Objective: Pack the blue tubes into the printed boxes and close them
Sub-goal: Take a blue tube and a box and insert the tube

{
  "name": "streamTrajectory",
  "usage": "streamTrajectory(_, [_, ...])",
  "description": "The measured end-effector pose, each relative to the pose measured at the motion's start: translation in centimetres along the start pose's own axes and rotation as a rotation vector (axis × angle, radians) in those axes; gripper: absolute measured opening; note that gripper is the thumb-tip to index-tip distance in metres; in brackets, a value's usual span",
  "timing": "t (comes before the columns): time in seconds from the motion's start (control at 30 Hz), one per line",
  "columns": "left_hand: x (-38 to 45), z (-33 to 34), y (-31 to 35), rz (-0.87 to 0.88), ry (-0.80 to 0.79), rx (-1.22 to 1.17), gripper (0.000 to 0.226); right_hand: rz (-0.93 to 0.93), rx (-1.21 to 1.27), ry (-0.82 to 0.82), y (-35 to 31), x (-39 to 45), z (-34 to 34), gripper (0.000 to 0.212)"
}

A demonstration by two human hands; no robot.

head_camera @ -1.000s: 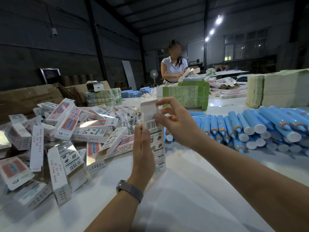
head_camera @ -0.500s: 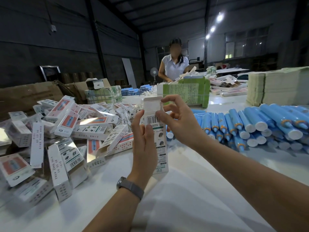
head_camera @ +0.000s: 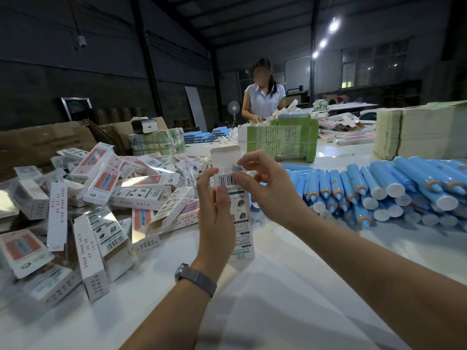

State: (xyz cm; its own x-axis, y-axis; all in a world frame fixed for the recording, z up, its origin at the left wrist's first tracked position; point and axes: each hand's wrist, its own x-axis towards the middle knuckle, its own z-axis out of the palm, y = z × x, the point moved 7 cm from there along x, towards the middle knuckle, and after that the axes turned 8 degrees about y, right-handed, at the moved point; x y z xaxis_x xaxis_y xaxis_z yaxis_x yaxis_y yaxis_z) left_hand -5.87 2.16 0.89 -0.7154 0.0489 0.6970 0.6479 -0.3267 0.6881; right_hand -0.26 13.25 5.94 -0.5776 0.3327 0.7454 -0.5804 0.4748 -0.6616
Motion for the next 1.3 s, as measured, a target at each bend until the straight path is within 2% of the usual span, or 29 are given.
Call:
streamTrajectory(0.43, [-0.1, -0.2, -0.1, 0.025, 0.019, 0.031, 0.025, -0.053, -0.210, -0.014, 0.1, 0.3, -0.3, 0.010])
streamTrajectory(0.87, [-0.3, 0.1, 0.6, 0.058, -0.009, 0.075, 0.027, -0.106, -0.141, 0.064, -0.5, 0.2, -0.6, 0.008])
streamTrajectory(1.07, [-0.2, 0.3, 0.4, 0.100, -0.027, 0.051, 0.027, -0.142, -0.145, 0.085, -1.1, 0.1, -0.5, 0.015])
streamTrajectory(1.2, [-0.2, 0.4, 0.5, 0.092, -0.024, 0.051, 0.027, -0.144, -0.103, 0.091, -1.5, 0.1, -0.5, 0.031])
streamTrajectory(1.3, [-0.3, 0.3, 0.8, 0.100, -0.002, 0.079, 0.029, -0.145, -0.113, 0.079, -1.5, 0.0, -0.5, 0.028])
